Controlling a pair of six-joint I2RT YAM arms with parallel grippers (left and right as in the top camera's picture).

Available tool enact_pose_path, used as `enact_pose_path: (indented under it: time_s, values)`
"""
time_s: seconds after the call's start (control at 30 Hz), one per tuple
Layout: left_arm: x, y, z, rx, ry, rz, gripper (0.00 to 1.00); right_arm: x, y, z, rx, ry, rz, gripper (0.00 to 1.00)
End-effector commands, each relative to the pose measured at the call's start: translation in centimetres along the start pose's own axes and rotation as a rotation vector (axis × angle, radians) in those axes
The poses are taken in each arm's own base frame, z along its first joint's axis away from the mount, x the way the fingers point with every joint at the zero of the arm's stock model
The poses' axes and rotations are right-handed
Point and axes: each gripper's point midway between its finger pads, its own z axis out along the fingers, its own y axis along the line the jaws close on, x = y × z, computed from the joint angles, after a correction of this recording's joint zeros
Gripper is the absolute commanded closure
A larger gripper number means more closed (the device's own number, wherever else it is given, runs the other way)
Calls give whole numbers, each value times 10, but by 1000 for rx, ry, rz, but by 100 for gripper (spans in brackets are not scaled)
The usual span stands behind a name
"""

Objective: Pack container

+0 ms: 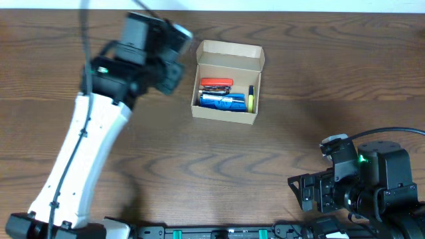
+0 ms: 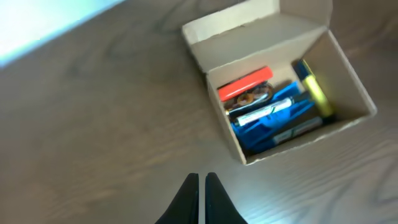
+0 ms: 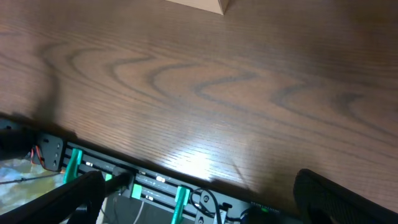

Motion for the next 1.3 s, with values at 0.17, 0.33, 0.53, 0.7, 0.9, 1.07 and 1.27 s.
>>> enact_pose_path:
  time_s: [0.17, 0.33, 0.53, 0.7, 0.9, 1.07, 1.27]
  values:
    - [14, 26, 6, 142, 30, -285, 94, -4, 2, -3, -8, -19, -10, 1]
    - [17, 29, 8, 134, 38, -266, 94, -5, 2, -3, -7, -21, -11, 1]
    - [19, 28, 8, 138, 46, -269, 64, -16, 4, -3, -17, -67, -5, 1]
    - [21, 33, 10, 109, 56, -269, 6, -41, 3, 1, -18, -161, 17, 1]
    - [22, 37, 21, 104, 71, -286, 0, -60, -31, 27, 134, -176, 219, 42]
    - [31, 42, 49, 114, 128, -338, 13, -81, -40, 62, 158, -145, 254, 91]
    - [38, 49, 83, 121, 174, -394, 20, -113, -61, 114, 191, -93, 308, 99]
